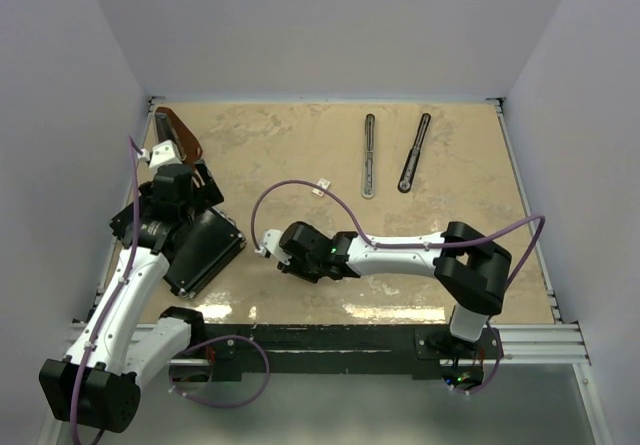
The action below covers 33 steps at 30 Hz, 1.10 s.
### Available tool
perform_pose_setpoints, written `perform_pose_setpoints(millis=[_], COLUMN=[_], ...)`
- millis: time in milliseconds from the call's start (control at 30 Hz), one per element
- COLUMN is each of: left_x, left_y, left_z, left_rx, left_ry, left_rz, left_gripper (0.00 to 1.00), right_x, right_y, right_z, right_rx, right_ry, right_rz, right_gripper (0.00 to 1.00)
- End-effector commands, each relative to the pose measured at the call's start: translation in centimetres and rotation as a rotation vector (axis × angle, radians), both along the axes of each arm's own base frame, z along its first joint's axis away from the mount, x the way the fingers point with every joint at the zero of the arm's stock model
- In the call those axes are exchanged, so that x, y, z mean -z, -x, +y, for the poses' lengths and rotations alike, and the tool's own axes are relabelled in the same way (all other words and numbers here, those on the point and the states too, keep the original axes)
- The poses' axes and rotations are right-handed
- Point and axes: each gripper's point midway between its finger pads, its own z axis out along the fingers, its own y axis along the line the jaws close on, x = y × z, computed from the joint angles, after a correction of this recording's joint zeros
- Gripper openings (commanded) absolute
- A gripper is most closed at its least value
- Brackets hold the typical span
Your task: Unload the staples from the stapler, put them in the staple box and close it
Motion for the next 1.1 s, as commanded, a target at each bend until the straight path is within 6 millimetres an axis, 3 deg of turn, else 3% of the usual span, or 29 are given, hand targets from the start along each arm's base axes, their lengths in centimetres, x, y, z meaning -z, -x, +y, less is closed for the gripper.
perform_pose_setpoints(millis=[0, 933, 1067], left_x=[-1.0, -0.5, -0.5], left_y=[-0.6, -0.9, -0.8], left_z=[0.3, -0.6, -0.6], left_rx=[-0.026, 0.021, 0.023], left_ry=[0.01, 0.029, 0.028], left_rz=[-0.043, -0.03, -0.029], left_gripper=[1.0, 1.0, 1.0], right_x=[-1.2, 0.0, -0.8], right_y=[-0.7, -0.9, -1.1], right_z=[1.1, 0.2, 0.3], right_rx=[-0.006, 0.035, 0.047], right_ry=[-0.022, 0.036, 0.02], right_rz=[-0.024, -0.006, -0.017], right_gripper=[0.27, 0.33, 0.33])
